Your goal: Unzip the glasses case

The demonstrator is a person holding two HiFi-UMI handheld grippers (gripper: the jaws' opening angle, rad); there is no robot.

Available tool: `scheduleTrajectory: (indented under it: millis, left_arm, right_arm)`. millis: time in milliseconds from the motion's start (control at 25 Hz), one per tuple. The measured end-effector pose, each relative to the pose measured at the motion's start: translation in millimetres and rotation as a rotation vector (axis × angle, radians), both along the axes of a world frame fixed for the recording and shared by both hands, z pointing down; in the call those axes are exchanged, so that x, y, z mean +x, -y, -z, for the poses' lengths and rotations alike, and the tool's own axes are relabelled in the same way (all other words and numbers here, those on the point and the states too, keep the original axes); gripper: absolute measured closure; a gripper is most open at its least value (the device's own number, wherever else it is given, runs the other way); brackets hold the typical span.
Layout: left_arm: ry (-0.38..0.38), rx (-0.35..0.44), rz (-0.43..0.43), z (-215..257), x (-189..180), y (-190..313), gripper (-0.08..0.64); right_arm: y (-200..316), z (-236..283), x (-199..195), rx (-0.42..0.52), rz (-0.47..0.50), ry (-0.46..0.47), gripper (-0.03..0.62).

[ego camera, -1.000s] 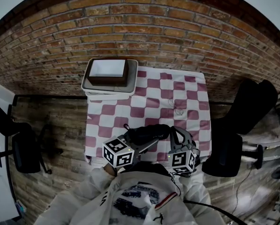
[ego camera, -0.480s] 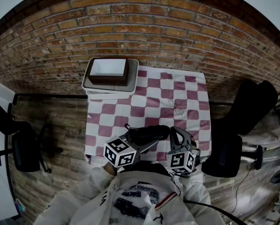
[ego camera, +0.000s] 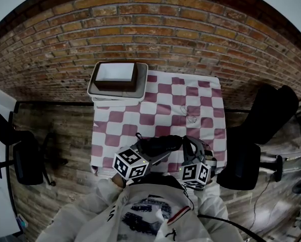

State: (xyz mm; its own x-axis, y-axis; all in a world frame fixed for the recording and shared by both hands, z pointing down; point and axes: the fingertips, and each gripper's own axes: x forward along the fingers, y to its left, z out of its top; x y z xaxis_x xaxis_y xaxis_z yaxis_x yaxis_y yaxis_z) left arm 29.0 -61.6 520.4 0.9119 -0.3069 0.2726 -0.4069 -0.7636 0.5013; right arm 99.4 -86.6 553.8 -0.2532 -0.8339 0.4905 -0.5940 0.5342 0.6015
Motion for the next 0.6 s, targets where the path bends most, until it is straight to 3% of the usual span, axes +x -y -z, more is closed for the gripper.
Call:
scheduleTrajectory:
  millis: [600]
  left_arm:
    - [0.113,0.072,-0.023,-3.6,3.6,4.2,0.319]
  right_arm:
    - [8.1,3.3,-4.1,0.008,0.040,-0.031,0.577]
